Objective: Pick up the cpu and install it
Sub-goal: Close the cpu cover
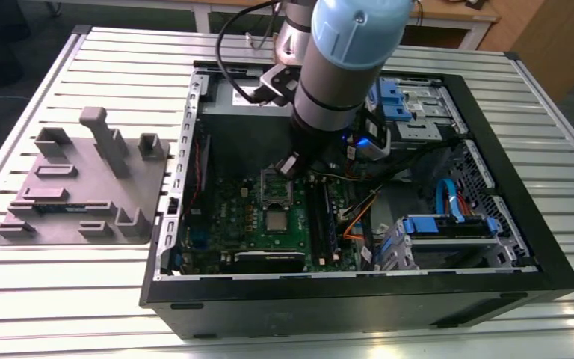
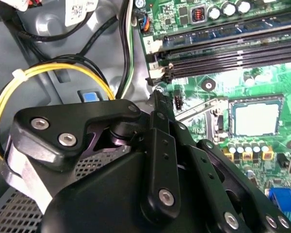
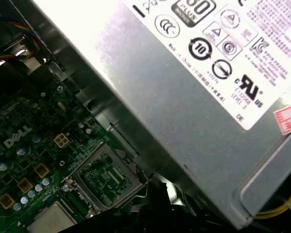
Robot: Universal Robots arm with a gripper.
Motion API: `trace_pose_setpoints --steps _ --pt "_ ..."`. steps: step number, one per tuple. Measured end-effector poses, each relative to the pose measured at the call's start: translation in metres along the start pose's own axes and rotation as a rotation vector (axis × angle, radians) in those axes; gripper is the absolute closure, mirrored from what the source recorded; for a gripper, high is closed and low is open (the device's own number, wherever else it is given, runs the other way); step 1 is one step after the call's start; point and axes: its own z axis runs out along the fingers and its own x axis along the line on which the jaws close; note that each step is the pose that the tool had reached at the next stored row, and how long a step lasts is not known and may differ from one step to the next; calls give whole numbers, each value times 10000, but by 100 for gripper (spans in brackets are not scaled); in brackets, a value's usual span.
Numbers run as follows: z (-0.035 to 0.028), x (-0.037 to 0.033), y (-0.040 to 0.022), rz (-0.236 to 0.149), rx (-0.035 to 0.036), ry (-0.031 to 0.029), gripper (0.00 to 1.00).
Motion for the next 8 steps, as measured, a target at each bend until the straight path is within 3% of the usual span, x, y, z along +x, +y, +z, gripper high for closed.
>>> trace_pose_setpoints --steps 8 --pt "-105 -11 30 3 60 63 89"
